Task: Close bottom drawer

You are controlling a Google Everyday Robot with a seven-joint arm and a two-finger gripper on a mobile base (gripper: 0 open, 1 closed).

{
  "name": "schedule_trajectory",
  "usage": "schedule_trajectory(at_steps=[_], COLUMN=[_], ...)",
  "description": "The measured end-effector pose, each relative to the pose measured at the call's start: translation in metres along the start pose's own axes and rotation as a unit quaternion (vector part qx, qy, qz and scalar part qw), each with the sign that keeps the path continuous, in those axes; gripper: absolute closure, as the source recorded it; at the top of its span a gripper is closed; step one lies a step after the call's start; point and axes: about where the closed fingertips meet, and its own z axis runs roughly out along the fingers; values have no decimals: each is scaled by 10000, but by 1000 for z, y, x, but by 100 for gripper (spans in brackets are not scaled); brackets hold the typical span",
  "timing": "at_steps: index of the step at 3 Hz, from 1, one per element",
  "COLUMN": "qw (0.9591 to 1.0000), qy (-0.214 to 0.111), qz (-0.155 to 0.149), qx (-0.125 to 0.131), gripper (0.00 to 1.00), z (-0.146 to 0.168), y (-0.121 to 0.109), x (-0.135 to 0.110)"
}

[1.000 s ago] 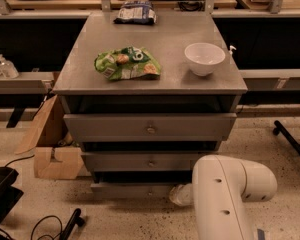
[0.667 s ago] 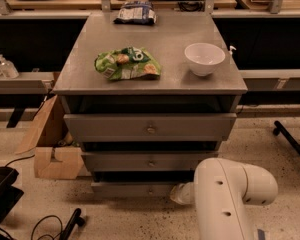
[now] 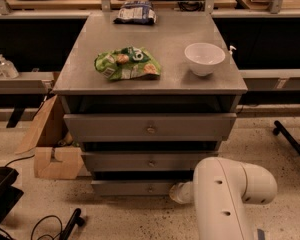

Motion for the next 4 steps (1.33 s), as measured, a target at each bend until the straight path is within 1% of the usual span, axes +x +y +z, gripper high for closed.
schedule_trajectory(at_steps=[2,3,4], qw=[10000,10000,10000], qy=[-8,-10,-10], qz=[-2,-2,-2], qx=[-19,-23,-23], gripper=[4,0,0], z=[2,0,0], y=[3,8,8], x=[-1,-1,-1])
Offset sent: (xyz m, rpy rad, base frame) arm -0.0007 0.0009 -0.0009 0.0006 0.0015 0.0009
